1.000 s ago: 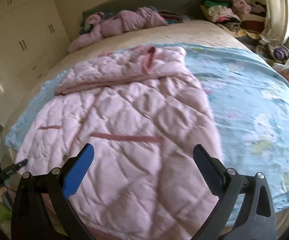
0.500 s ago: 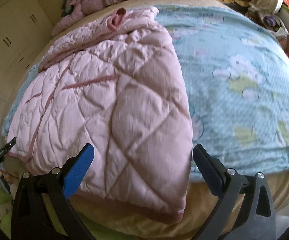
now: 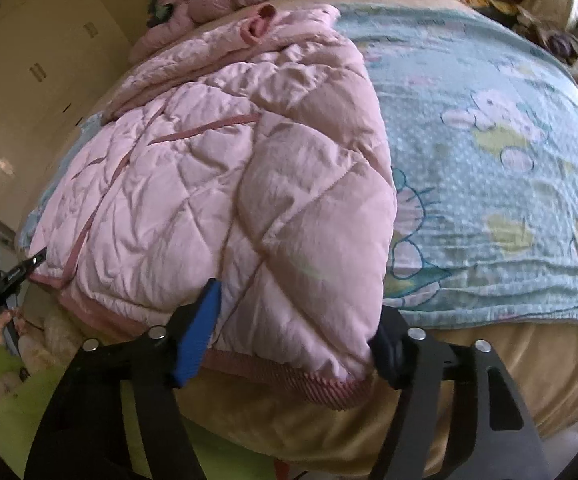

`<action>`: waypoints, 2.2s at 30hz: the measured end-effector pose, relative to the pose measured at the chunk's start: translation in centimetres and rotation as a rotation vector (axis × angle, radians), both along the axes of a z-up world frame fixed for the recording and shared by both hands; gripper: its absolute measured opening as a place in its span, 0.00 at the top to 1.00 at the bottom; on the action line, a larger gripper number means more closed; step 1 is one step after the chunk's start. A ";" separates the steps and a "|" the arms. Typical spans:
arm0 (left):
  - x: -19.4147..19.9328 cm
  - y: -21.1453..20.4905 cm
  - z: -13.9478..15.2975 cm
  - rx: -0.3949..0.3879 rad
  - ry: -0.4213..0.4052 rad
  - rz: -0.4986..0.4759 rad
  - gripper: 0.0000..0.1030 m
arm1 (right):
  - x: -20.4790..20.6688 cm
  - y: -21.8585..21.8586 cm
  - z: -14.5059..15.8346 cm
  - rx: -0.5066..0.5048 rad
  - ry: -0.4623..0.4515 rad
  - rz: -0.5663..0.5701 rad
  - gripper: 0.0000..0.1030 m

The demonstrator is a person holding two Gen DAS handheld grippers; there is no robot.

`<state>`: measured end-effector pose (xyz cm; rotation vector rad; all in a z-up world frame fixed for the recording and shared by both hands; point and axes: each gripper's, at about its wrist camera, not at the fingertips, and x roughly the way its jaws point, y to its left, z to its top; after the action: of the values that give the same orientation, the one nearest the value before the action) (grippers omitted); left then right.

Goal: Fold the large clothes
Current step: 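Grasp the hem with the right tool beside the left tool, then lift the hem with both tools and fold it over toward the collar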

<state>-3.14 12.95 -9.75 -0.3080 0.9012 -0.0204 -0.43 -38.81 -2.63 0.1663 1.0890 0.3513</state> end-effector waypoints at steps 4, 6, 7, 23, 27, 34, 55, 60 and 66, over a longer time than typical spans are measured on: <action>-0.2 0.3 -0.1 -0.013 0.002 0.004 0.58 | -0.1 -0.3 -0.2 0.028 -0.002 -0.001 0.39; -0.3 0.3 -0.2 -0.017 0.006 0.006 0.55 | -0.1 -0.6 -0.3 0.042 0.013 0.001 0.39; -0.3 0.3 -0.2 -0.019 0.007 0.008 0.53 | 0.1 -0.7 -0.4 0.052 0.023 0.000 0.39; -1.3 0.2 2.8 -0.071 -0.083 -0.016 0.83 | -0.2 0.5 3.7 0.071 -0.090 0.092 0.81; -1.3 0.2 4.0 -0.074 -0.116 -0.017 0.84 | 0.2 -0.5 4.8 0.145 -0.116 0.069 0.82; -1.0 0.1 5.8 -0.077 -0.160 -0.013 0.85 | 0.7 -1.6 6.9 0.230 -0.171 0.038 0.83; 2.3 1.6 11.8 -0.124 -0.284 0.015 0.85 | 4.7 -2.9 11.0 0.389 -0.309 -0.075 0.84; 4.0 2.1 13.2 -0.126 -0.302 0.027 0.85 | 6.1 -2.8 12.1 0.394 -0.343 -0.101 0.84; 5.8 2.1 14.9 -0.092 -0.315 0.031 0.85 | 8.4 -2.1 13.8 0.375 -0.394 -0.100 0.84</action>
<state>2.63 15.03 5.14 -0.3925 0.5833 -0.0798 7.98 -40.92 11.21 0.4628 0.6156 0.4743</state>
